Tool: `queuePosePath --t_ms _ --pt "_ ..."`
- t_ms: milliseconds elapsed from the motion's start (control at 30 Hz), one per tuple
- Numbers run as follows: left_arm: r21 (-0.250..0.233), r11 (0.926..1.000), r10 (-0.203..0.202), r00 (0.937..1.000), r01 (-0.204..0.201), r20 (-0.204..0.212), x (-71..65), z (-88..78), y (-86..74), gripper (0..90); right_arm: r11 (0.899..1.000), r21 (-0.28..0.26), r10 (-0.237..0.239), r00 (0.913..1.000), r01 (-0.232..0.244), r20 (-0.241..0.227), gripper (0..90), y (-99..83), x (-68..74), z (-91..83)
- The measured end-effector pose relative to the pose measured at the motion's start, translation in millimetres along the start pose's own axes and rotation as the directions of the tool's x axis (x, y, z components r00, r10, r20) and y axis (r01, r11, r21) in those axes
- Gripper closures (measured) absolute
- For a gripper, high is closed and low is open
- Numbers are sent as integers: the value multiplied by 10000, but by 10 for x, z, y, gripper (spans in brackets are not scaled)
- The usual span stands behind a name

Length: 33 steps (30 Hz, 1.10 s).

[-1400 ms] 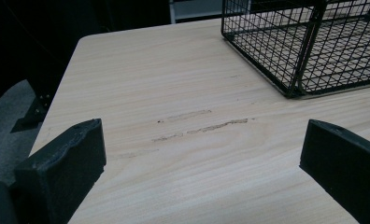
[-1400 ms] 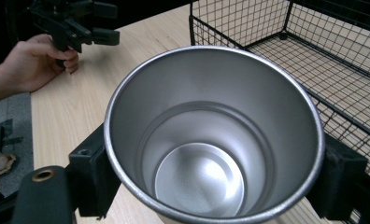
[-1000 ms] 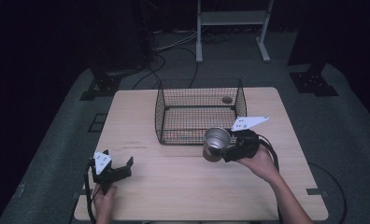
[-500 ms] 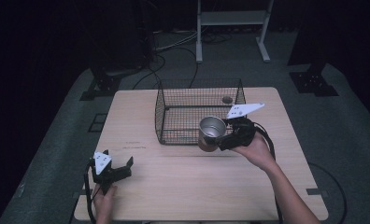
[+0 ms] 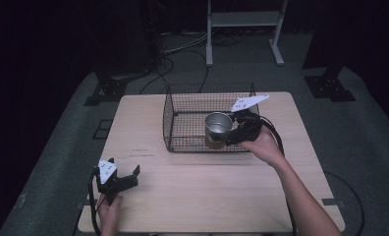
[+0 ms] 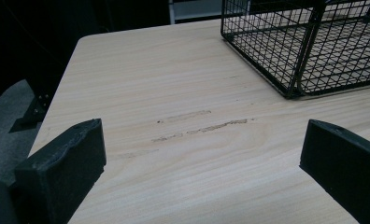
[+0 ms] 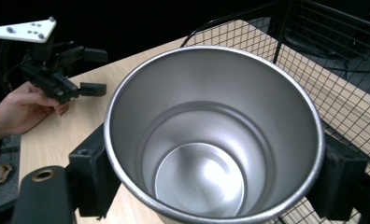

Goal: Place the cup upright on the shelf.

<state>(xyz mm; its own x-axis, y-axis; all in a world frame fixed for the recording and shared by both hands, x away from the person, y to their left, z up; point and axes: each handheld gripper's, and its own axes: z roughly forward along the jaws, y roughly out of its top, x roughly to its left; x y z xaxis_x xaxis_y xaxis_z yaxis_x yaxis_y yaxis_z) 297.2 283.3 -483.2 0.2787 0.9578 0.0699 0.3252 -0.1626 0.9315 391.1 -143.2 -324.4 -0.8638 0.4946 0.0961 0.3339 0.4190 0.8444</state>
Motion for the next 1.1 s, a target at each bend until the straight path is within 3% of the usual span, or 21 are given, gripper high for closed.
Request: queuePosePath --t_ms 333,933,1100 --pt "-12 10000 -12 10000 12 16 1 -1 -1 0 9998 160 85 9998 -88 185 181 191 -148 79" --pt "-40 10000 -88 10000 88 46 11 -5 -2 0 9987 488 153 9990 -174 419 181 395 -363 276" --pt "-117 9998 -160 9999 161 61 13 -1 -3 0 9979 509 372 9980 -398 516 180 422 -428 367"
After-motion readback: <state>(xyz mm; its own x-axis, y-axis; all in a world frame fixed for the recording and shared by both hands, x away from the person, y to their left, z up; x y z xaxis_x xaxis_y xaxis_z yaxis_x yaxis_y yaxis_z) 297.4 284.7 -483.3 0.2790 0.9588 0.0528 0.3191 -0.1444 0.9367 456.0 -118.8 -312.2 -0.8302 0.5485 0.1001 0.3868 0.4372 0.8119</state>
